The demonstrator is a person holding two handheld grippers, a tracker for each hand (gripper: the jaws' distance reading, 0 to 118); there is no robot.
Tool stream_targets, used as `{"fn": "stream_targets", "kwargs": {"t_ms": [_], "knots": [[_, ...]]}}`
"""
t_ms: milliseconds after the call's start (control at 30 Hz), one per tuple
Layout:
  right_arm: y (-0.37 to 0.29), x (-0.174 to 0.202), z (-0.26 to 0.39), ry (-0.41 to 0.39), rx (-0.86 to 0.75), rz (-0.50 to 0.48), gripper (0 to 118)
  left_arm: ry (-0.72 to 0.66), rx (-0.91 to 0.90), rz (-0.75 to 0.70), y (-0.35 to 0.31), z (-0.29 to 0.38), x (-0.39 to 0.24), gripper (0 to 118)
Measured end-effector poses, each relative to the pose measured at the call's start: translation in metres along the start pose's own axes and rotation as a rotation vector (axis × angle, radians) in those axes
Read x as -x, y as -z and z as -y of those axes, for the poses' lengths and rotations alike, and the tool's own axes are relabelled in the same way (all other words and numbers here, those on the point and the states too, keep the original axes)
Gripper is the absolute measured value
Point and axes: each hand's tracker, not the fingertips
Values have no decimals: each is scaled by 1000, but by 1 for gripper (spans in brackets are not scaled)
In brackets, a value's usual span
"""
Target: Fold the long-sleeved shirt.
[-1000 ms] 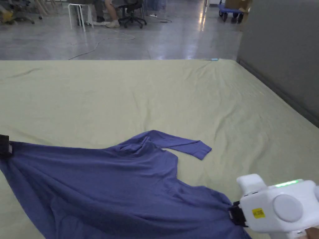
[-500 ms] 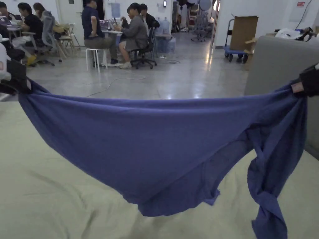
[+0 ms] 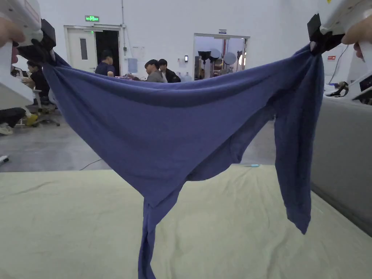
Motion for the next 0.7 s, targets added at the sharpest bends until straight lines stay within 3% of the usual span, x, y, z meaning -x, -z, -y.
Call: {"fn": "stream_targets", "kwargs": {"t_ms": [200, 367, 500, 533, 667, 700], "knots": [[27, -20, 10, 50, 1, 27, 0, 38, -140, -4, 0, 9, -20, 6], [91, -23, 91, 11, 148, -10, 0, 87, 101, -5, 91, 65, 7, 6], [141, -15, 212, -2, 300, -83, 0, 83, 311, -25, 147, 165, 33, 6], [153, -14, 250, 51, 333, -103, 0, 89, 373, -26, 157, 194, 40, 6], [154, -4, 376, 59, 490, -153, 0, 121, 522, -39, 174, 292, 67, 6], [147, -6, 407, 98, 507, -188, 0, 141, 580, -39, 174, 314, 75, 6]]}}
